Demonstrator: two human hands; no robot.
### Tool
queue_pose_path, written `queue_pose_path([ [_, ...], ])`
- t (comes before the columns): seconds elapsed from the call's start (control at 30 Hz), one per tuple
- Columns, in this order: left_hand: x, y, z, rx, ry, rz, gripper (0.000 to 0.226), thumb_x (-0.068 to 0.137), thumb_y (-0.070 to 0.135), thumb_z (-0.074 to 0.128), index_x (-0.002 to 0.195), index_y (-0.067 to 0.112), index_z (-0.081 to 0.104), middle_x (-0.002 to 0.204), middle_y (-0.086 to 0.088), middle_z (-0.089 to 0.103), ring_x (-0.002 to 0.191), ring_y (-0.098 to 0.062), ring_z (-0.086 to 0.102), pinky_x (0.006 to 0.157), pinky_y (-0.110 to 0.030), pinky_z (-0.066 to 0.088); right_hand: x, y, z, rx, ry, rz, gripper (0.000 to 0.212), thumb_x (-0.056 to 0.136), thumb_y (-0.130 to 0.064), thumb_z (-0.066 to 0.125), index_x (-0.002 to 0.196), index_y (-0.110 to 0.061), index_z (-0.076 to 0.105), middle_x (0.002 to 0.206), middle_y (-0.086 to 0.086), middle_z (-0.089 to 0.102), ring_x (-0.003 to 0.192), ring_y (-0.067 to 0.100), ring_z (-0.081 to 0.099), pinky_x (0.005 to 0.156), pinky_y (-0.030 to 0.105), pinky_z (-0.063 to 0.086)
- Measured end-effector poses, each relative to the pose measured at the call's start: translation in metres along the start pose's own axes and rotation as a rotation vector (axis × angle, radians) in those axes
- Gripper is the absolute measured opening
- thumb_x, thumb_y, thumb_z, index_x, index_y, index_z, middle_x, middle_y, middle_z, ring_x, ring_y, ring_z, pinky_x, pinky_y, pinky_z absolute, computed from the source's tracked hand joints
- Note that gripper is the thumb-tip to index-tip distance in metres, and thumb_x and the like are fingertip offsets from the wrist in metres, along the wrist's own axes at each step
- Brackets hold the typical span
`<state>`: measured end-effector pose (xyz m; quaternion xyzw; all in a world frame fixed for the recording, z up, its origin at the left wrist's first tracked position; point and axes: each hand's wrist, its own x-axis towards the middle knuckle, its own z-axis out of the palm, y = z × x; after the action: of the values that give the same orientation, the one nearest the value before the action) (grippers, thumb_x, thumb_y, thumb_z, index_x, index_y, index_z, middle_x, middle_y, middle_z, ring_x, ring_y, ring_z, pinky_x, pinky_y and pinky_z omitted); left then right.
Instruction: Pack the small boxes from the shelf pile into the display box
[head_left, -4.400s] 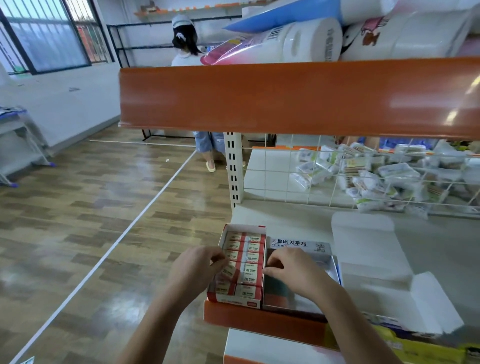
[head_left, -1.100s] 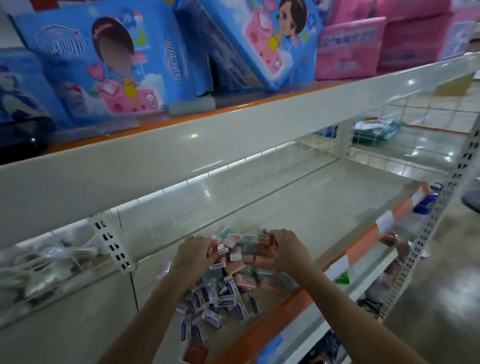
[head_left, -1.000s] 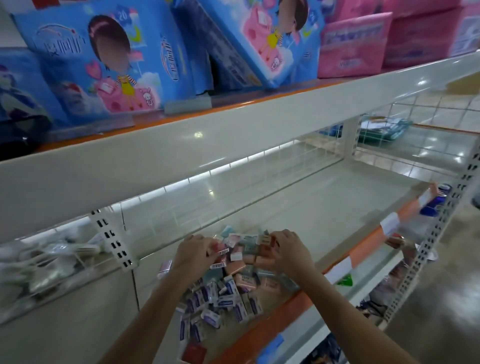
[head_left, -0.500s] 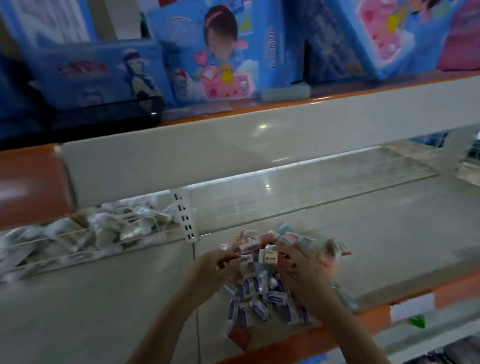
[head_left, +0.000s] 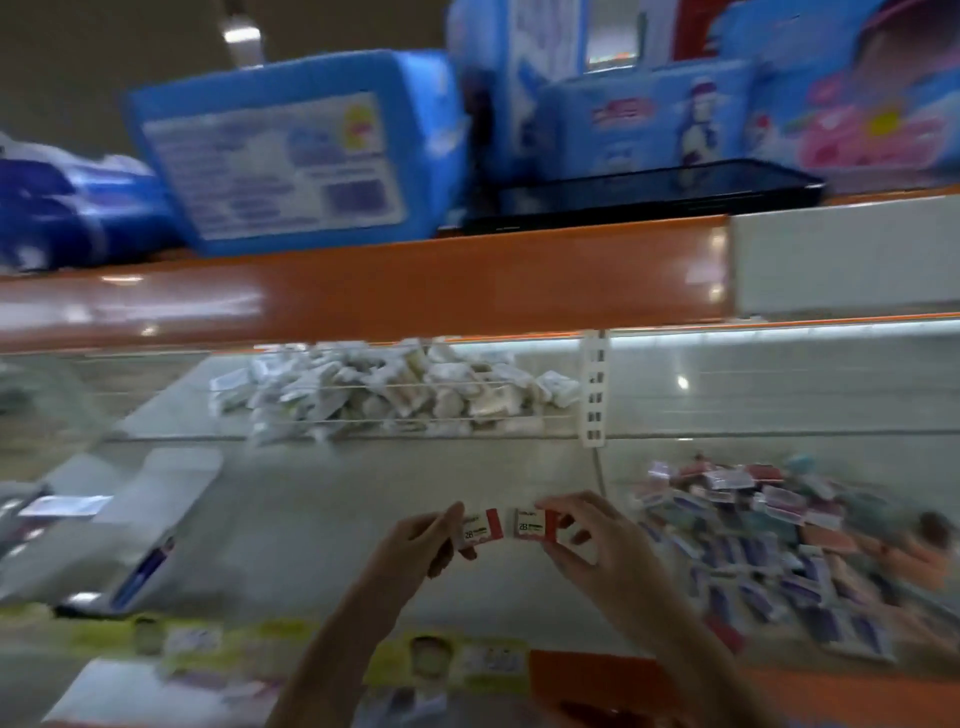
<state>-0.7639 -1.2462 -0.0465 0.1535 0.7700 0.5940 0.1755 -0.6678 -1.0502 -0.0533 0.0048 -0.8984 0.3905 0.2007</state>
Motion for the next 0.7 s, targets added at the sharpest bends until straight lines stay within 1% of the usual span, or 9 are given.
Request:
queue_pose_path([
  [0.07,-0.021,-0.008,-0.039,-0.026,0.048,-0.029,0.050,0.096,0.026,0.047,0.053,0.015,0.070,0.058,-0.011,0.048,0.048,-0.013,0.036,0.049,-0.019,0.029,0.006,-0.027,0.032,0.047,-0.043,-0.048,0.037,0.083,-0.017,0.068,0.112,-0.036,0.058,0.101,-0.026,0.050,0.094,-0.012,0.050,0.077,0.004,0.042],
  [0.13,-0.043,-0.016,-0.080,-0.053,0.071,-0.048,0.044,0.096,0.023,0.048,0.058,0.013,0.071,0.061,-0.012,0.051,0.049,-0.012,0.037,0.050,-0.020,0.030,0.010,-0.054,0.065,0.077,-0.090,-0.082,0.041,0.083,-0.017,0.067,0.108,-0.045,0.052,0.102,-0.027,0.051,0.096,-0.010,0.050,0.077,0.006,0.042],
  [0.23,-0.073,-0.029,-0.141,-0.070,0.109,-0.069,0.040,0.095,0.018,0.047,0.063,0.007,0.067,0.046,0.004,0.049,0.042,-0.007,0.035,0.043,-0.014,0.029,0.016,-0.094,0.119,0.110,-0.151,-0.114,0.037,0.084,-0.015,0.067,0.113,-0.035,0.057,0.105,-0.017,0.054,0.093,-0.007,0.052,0.077,0.007,0.042],
  [0.33,-0.100,-0.047,-0.201,-0.004,0.220,-0.103,0.044,0.094,0.024,0.051,0.054,0.015,0.067,0.048,0.000,0.038,0.044,-0.009,0.032,0.045,-0.018,0.026,0.022,-0.135,0.171,0.145,-0.187,-0.153,0.037,0.082,-0.013,0.069,0.111,-0.034,0.058,0.103,-0.014,0.055,0.088,-0.009,0.052,0.074,0.004,0.040],
  [0.43,-0.120,-0.069,-0.256,0.031,0.330,-0.132,0.049,0.094,0.022,0.051,0.047,0.015,0.063,0.044,0.000,0.038,0.040,-0.009,0.032,0.045,-0.021,0.026,0.025,-0.172,0.215,0.175,-0.257,-0.199,0.036,0.079,-0.008,0.071,0.108,-0.028,0.061,0.100,-0.012,0.057,0.088,-0.008,0.053,0.074,0.005,0.041],
  [0.5,-0.133,-0.082,-0.286,0.025,0.373,-0.113,0.043,0.088,0.032,0.054,0.054,0.008,0.061,0.045,-0.003,0.041,0.039,-0.009,0.033,0.045,-0.021,0.025,0.030,-0.192,0.242,0.171,-0.292,-0.216,0.033,0.076,-0.006,0.074,0.106,-0.019,0.066,0.098,-0.008,0.060,0.089,0.005,0.059,0.075,0.009,0.044],
  [0.53,-0.140,-0.089,-0.300,0.012,0.396,-0.099,0.042,0.085,0.038,0.053,0.056,0.009,0.062,0.048,-0.006,0.043,0.041,-0.009,0.033,0.045,-0.020,0.025,0.033,-0.201,0.254,0.171,-0.304,-0.223,0.032,0.075,-0.008,0.075,0.104,-0.018,0.068,0.096,-0.007,0.061,0.088,0.008,0.060,0.075,0.010,0.045],
  [0.63,-0.156,-0.112,-0.342,-0.005,0.432,-0.099,0.042,0.082,0.047,0.053,0.056,0.018,0.069,0.053,-0.005,0.048,0.044,-0.008,0.035,0.046,-0.017,0.027,0.047,-0.228,0.287,0.200,-0.326,-0.240,0.028,0.075,-0.016,0.077,0.101,-0.020,0.069,0.093,-0.009,0.061,0.084,0.007,0.059,0.074,0.005,0.041],
  [0.7,-0.161,-0.125,-0.370,0.037,0.437,-0.116,0.044,0.082,0.057,0.056,0.063,0.022,0.072,0.053,-0.001,0.048,0.046,-0.008,0.036,0.048,-0.020,0.028,0.058,-0.245,0.309,0.221,-0.338,-0.264,0.032,0.074,-0.012,0.077,0.098,-0.030,0.065,0.092,-0.012,0.061,0.083,0.003,0.059,0.074,0.003,0.040],
])
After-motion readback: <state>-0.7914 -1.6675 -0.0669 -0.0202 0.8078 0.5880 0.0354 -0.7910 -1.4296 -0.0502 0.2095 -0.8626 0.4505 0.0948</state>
